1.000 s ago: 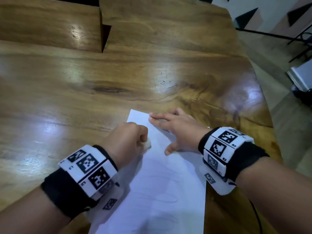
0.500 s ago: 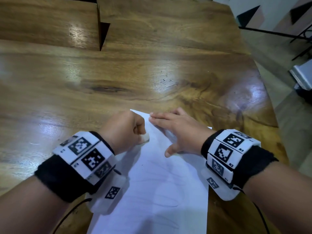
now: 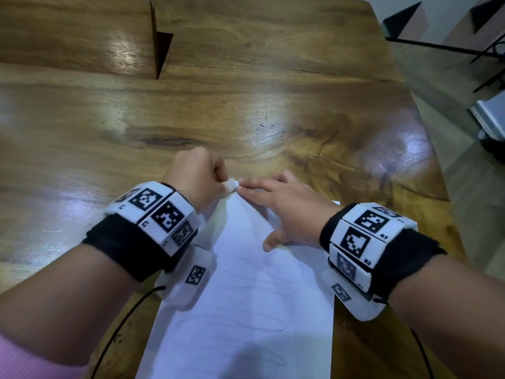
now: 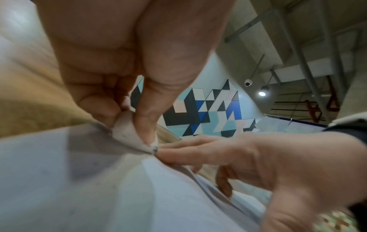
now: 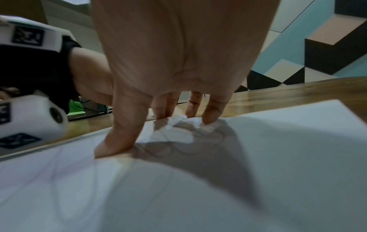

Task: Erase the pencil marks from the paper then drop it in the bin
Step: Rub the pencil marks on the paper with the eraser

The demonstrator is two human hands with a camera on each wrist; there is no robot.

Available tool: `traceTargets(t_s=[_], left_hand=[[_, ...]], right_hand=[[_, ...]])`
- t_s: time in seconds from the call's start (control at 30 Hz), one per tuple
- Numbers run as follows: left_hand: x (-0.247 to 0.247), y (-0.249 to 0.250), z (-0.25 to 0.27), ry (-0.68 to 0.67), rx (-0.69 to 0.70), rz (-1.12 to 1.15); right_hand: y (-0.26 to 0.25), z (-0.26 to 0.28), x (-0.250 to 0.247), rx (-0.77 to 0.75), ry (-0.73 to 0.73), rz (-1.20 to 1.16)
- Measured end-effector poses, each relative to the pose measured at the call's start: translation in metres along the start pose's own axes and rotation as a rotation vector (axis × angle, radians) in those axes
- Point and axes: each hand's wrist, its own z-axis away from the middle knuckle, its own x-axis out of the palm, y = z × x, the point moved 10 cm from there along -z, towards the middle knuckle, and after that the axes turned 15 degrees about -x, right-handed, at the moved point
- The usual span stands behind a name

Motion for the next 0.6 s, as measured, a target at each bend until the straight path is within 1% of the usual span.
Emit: traceTargets(t_s=[0.03, 0.1, 0.13, 0.17, 0.23, 0.27, 0.3, 0.33, 0.4, 0.43, 0.47, 0.57, 0.6], left_hand=[[0.003, 0.000, 0.001, -0.021, 0.004, -0.020], [0.016, -0.003, 0.006, -0.138, 0.007, -0.076], [0.019, -0.004, 0.007, -0.171, 0.005, -0.093], [0.017, -0.004, 0.006, -0.156, 0.001, -0.093], [0.004, -0.001, 0.001, -0.030, -0.007, -0.054], [0.000, 0.000, 0.000, 0.009, -0.012, -0.036], [0.001, 0.000, 0.001, 0.006, -0.012, -0.035], [0.007, -0.001, 0.004, -0.032, -0.007, -0.050], [0.022, -0.005, 0.012, -0.153, -0.004, -0.100], [0.024, -0.007, 0.013, -0.181, -0.005, -0.106], [0.022, -0.007, 0.011, -0.164, -0.006, -0.097], [-0.001, -0.003, 0.002, 0.009, -0.017, -0.041], [-0.001, -0.005, 0.002, 0.012, -0.023, -0.035]], right_hand=[[0.000, 0.000, 0.000, 0.001, -0.002, -0.001], [0.000, 0.001, 0.000, 0.001, -0.002, -0.004], [0.000, 0.001, 0.000, 0.001, -0.002, -0.006], [0.000, 0.001, 0.000, 0.001, -0.004, -0.003], [-0.001, 0.001, -0.001, -0.001, -0.009, 0.005], [-0.001, 0.000, 0.000, -0.001, -0.010, 0.005], [-0.001, 0.000, 0.000, -0.002, -0.009, 0.004], [0.000, 0.000, 0.001, -0.002, -0.010, 0.001], [0.001, -0.001, 0.002, -0.004, -0.006, -0.008], [0.001, 0.000, 0.002, -0.005, -0.004, -0.009], [0.001, 0.000, 0.001, -0.004, -0.003, -0.010], [0.000, 0.000, 0.001, -0.005, -0.003, -0.012], [0.000, 0.000, 0.001, -0.006, -0.002, -0.013]])
